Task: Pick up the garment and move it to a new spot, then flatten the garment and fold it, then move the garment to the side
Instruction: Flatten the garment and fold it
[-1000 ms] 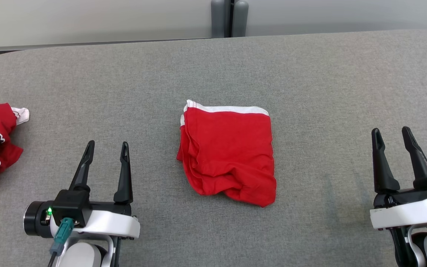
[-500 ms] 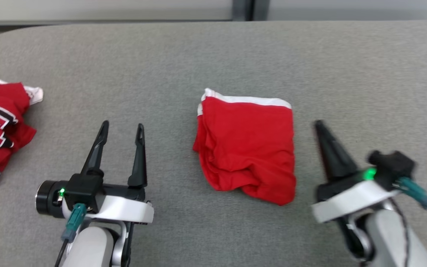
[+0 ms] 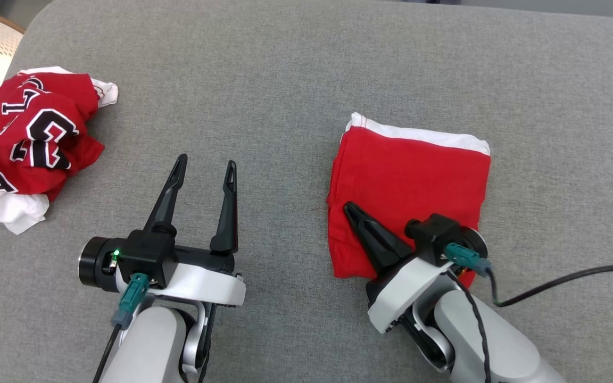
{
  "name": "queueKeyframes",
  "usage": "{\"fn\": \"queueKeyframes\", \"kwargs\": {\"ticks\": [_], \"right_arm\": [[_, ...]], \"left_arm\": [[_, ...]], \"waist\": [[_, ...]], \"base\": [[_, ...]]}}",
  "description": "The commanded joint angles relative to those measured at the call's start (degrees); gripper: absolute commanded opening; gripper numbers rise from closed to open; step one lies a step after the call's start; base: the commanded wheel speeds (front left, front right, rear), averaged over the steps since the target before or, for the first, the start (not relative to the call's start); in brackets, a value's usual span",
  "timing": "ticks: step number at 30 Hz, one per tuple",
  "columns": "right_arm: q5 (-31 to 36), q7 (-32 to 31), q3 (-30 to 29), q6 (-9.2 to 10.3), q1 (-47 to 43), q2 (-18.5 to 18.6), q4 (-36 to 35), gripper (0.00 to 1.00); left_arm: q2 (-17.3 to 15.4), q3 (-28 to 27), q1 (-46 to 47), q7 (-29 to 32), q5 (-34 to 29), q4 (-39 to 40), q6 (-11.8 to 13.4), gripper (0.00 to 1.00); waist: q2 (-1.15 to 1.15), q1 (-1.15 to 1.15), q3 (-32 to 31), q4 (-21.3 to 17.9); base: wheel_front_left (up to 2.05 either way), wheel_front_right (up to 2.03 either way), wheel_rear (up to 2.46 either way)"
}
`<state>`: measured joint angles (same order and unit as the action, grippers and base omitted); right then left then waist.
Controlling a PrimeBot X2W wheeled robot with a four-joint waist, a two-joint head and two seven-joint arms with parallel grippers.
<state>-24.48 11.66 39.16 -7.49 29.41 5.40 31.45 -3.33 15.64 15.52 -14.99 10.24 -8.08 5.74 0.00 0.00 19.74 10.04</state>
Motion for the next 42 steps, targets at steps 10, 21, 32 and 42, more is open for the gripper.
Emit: {"fn": "queueKeyframes", "kwargs": {"ticks": [10, 21, 32, 42], "right_arm": [[-1.27, 1.03, 12.08, -0.14, 2.61, -0.4, 9.06, 0.0], [-7.73, 3.08, 14.34, -0.06, -0.47, 2.43, 0.11, 0.43], [-4.96, 3.57, -10.03, -0.06, -11.38, 7.28, -17.39, 1.0], [1.92, 0.11, -32.66, -0.06, -22.48, 6.64, -26.17, 1.0]], "left_arm": [[0.02, -1.05, 0.75, -0.23, -0.22, 0.54, 0.02, 1.0], [-0.62, -3.48, -2.61, -0.17, -0.74, -0.08, -0.41, 1.0], [-2.81, -6.86, -7.49, -0.18, -0.14, 1.1, -0.17, 1.0], [-5.32, -8.83, -12.91, 0.53, 0.41, 3.24, 0.78, 1.0]], "waist": [[0.0, 0.0, -0.04, -0.74], [0.0, 0.0, -4.13, -4.16], [0.0, 0.0, -8.71, -9.38], [0.0, 0.0, -14.2, -13.75]], "base": [[0.0, 0.0, 0.0], [0.0, 0.0, 0.0], [0.0, 0.0, 0.0], [0.0, 0.0, 0.0]]}}
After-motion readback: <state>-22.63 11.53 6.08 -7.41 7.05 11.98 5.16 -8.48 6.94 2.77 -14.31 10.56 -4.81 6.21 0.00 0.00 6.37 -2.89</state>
